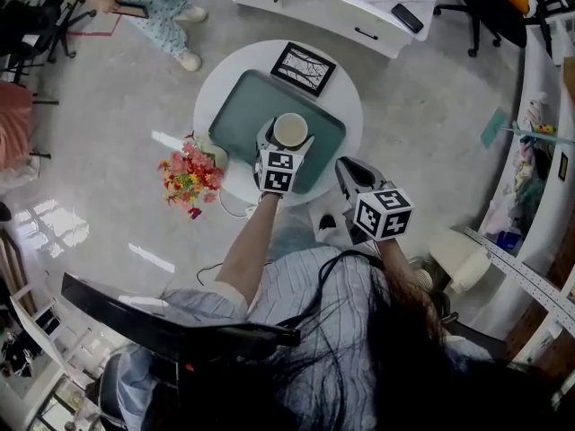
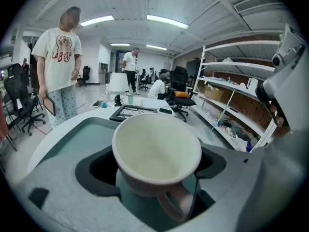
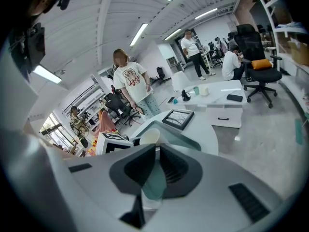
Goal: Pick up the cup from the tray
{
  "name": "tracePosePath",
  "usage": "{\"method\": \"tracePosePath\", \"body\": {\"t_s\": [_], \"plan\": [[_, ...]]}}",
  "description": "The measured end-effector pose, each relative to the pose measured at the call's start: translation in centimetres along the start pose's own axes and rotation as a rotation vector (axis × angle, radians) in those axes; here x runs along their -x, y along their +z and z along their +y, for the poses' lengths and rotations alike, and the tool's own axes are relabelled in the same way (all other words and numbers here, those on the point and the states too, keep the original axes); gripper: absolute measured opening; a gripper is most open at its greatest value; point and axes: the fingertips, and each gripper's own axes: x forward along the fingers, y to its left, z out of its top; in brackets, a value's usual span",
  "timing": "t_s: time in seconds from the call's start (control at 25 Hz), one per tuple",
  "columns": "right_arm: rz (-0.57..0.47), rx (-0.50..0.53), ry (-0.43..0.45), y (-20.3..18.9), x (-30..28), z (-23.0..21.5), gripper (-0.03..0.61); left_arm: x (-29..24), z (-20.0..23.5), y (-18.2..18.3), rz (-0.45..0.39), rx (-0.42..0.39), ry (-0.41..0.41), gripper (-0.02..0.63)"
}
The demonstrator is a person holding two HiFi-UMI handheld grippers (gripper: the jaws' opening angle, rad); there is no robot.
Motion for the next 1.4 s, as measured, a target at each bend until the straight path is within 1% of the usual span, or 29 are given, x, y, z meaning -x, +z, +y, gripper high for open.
{"method": "tracePosePath", "body": {"t_s": [0.28,0.64,1.08,1.4], "plan": [[-0.013,0.005,0.016,-0.4,1.0,0.1,0.043,2.6,-0.8,0.7,-0.008,-0.002,0.006,0.445],[-0.058,0.014,0.024,-0.6,2.9,-0.1,0.043,5.3,-3.0,2.6,-0.061,-0.026,-0.004,0.445],[-0.123,0.010,0.042,-1.3,6.5,-0.7,0.043,9.4,-8.5,3.4,-0.077,-0.093,-0.070,0.445],[-0.176,-0.006,0.051,-2.8,10.0,-1.3,0.043,13.3,-12.0,3.5,-0.114,-0.085,-0.059,0.445]]}}
